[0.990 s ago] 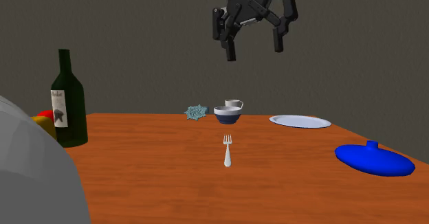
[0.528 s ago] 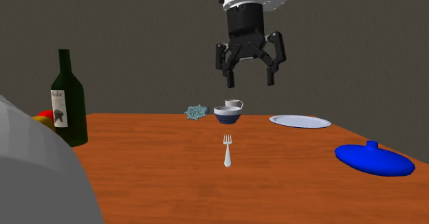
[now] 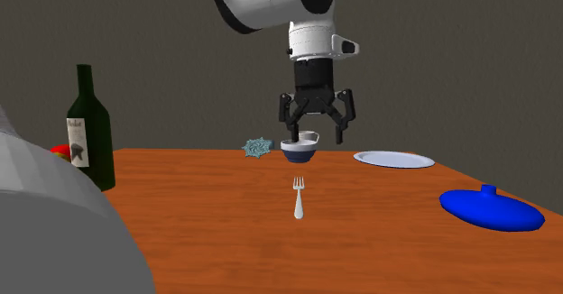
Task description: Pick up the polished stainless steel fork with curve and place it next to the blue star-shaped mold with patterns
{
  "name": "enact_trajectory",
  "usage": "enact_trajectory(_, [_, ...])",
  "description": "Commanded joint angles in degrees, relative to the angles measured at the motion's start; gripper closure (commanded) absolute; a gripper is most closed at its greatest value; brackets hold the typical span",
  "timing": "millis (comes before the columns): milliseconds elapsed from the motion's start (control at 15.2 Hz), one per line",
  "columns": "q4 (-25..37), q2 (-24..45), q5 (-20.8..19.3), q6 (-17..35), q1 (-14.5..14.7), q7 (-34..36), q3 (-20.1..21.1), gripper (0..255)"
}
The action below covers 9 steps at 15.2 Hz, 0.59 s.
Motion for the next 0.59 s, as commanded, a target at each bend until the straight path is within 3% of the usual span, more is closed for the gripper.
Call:
enact_trajectory(0, [1.2,4.2,0.2,3.1,0.6,-0.3,0.7,0])
enact_trajectory(528, [8.7,19.6,-0.1,11.1,3.0,-1.1,3.4,0])
